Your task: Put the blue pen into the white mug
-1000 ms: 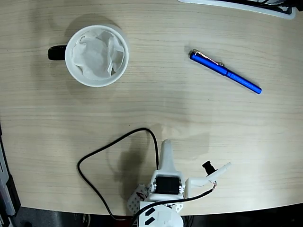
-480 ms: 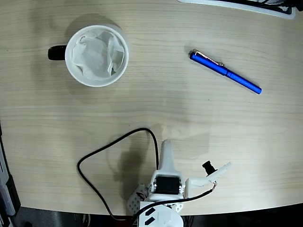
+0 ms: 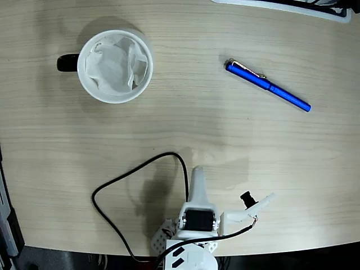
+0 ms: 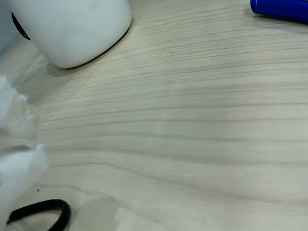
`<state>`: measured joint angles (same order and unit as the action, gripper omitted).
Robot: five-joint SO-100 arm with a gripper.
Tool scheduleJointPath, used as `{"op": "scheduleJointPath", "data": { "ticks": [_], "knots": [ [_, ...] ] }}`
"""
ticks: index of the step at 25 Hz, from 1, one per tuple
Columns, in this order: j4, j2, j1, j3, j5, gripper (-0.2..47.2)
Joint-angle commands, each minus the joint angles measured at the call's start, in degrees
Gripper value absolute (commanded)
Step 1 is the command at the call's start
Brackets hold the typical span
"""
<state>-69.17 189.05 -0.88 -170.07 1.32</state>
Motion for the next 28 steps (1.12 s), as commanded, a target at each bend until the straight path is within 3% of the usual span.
{"op": "scheduleJointPath", "data": {
  "ticks": [1,21,28],
  "knots": [
    [-2.02,3.25,0.00,-0.53,0.00,0.1],
    [-1.85,2.99,0.18,-0.53,-0.09,0.1],
    [3.78,-3.16,-2.72,1.76,0.00,0.1]
  ]
}}
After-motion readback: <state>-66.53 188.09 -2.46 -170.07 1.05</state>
